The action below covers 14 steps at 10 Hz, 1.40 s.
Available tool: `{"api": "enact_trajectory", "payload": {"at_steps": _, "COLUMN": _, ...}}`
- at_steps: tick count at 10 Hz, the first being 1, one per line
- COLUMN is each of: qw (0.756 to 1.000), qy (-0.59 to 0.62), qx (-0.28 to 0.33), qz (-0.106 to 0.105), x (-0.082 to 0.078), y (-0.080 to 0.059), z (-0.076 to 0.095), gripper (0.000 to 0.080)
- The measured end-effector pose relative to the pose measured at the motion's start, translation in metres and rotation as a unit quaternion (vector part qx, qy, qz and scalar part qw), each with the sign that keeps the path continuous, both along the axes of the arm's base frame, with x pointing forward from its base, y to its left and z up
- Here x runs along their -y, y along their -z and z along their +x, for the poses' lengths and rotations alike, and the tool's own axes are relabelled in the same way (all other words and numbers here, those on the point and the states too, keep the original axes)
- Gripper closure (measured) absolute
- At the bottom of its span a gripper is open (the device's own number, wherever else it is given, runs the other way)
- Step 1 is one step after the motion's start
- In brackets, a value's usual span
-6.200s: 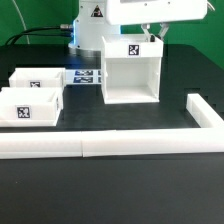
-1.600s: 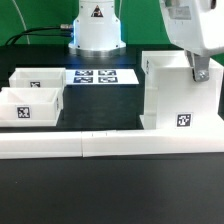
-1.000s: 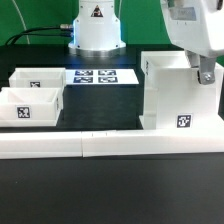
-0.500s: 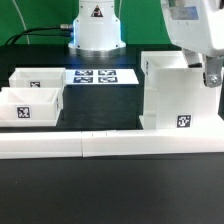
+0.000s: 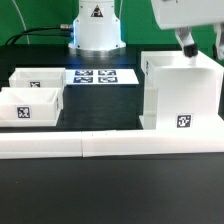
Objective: Assemble drawer
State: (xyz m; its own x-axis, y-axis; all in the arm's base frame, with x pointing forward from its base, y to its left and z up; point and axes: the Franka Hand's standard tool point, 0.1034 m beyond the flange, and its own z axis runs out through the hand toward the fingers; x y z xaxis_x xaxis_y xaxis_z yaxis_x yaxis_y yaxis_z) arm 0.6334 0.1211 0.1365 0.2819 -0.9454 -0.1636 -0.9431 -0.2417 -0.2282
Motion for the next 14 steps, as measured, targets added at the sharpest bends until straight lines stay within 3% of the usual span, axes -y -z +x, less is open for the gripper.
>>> {"api": "enact_trajectory", "payload": {"at_steps": 3, "qw": 1.000, "qy": -0.016, "qx": 0.000, "qz": -0.004, "x": 0.001, "y": 0.006, "z": -0.001, "gripper": 0.0150}}
{"api": "enact_trajectory", "payload": {"at_steps": 4, "qw": 0.993, "qy": -0.118, "qx": 0.008, "qz": -0.021, "x": 0.005, "y": 0.008, "z": -0.007, "gripper": 0.0150}}
{"api": "enact_trajectory", "payload": {"at_steps": 6, "qw": 0.960, "qy": -0.276, "qx": 0.008, "qz": -0.031, "x": 0.011, "y": 0.003, "z": -0.021, "gripper": 0.0150}}
{"api": "enact_trajectory", "payload": {"at_steps": 8, "qw": 0.935, "qy": -0.350, "qx": 0.029, "qz": -0.040, "x": 0.013, "y": -0.007, "z": -0.022, "gripper": 0.0150}}
{"api": "enact_trajectory", "payload": {"at_steps": 10, "qw": 0.905, "qy": -0.419, "qx": 0.044, "qz": -0.049, "x": 0.013, "y": -0.004, "z": -0.023, "gripper": 0.0150}}
{"api": "enact_trajectory", "payload": {"at_steps": 12, "qw": 0.870, "qy": -0.486, "qx": 0.061, "qz": -0.057, "x": 0.014, "y": -0.004, "z": -0.023, "gripper": 0.0150}}
{"api": "enact_trajectory", "payload": {"at_steps": 13, "qw": 0.802, "qy": -0.589, "qx": 0.067, "qz": -0.080, "x": 0.022, "y": -0.001, "z": -0.035, "gripper": 0.0150}}
{"api": "enact_trajectory", "payload": {"at_steps": 14, "qw": 0.787, "qy": -0.608, "qx": 0.064, "qz": -0.084, "x": 0.031, "y": -0.004, "z": -0.048, "gripper": 0.0150}}
